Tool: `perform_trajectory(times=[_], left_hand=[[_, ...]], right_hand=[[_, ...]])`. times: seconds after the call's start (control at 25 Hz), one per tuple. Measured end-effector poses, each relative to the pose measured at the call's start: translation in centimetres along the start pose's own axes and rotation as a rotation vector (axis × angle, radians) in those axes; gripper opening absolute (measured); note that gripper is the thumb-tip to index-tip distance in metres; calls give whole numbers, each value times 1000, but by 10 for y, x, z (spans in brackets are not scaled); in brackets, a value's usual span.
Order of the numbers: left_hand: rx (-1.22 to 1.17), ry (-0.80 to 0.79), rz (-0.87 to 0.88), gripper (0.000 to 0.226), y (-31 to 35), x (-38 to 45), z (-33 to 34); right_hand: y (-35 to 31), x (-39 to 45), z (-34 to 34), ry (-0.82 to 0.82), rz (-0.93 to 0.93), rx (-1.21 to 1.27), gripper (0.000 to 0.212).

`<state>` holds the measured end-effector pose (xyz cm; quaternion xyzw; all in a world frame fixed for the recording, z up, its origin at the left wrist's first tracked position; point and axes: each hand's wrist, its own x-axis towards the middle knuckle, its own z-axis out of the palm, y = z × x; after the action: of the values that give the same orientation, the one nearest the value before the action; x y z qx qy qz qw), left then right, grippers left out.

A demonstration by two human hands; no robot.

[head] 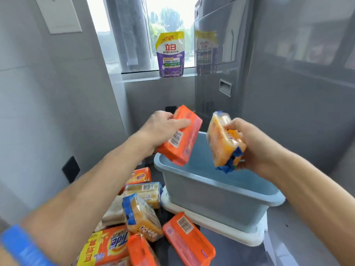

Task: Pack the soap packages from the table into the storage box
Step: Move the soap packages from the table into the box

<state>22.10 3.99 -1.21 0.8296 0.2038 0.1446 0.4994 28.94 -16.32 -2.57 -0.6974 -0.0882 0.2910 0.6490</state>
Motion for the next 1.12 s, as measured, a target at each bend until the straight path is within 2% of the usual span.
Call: perform_trajectory(times=[0.16, 0.36, 0.6, 0.76, 1.04, 1.12], left_hand=[[624, -115, 3, 30, -13, 35, 30], [997, -204, 35, 19, -36, 47, 62], [1134, -251, 56, 21, -45, 51, 65], [1187, -355, 62, 14, -48, 51, 56], [1251, -532, 65, 35, -46, 47, 50], [1308, -605, 55, 35, -43, 42, 47]], right_hand=[[16, 47, 14, -105, 255, -283, 28], [35, 78, 34, -114, 338, -488, 24], [46, 89, 52, -173, 267, -610, 21], [47, 91, 54, -236, 233, -686, 25], [52, 90, 50, -294, 215, -876, 35], [52, 90, 51, -306, 197, -944, 31]])
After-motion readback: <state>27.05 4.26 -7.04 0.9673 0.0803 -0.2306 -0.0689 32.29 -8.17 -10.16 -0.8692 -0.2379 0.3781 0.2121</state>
